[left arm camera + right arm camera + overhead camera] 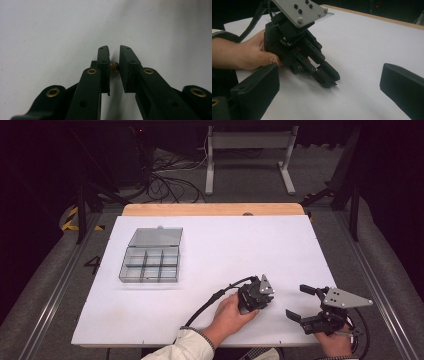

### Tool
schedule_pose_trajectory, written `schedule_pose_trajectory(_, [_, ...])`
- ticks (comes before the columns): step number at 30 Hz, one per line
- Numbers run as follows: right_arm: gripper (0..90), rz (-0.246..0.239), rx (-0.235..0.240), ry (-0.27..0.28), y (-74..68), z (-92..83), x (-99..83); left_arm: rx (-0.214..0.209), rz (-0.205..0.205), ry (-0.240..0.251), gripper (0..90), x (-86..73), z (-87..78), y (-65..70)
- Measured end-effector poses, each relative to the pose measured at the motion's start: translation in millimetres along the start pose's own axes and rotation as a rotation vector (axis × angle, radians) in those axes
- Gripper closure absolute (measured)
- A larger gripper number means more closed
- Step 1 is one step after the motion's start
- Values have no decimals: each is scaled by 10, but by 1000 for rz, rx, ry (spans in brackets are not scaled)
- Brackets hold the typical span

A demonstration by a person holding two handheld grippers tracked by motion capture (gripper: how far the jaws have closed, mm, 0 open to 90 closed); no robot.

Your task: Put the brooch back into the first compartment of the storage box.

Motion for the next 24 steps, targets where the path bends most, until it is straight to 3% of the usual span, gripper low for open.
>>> schedule_pose_trajectory(6, [32, 2, -1, -2, 0, 1, -2, -3, -12, 8, 795, 4, -76, -26])
schedule_pose_trajectory(24, [32, 1, 0, -9, -16, 27, -7, 14, -49, 77, 795, -41, -596, -166])
Point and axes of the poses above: each handheld gripper's, and its own axes: z roughly forward along the jaws, x roughly out of its top, y roughly to its right, the point moved 3 cm from there along z, roughly forward along the jaws, and after that the axes turned 15 degrees about z, right-handed, at the moved point
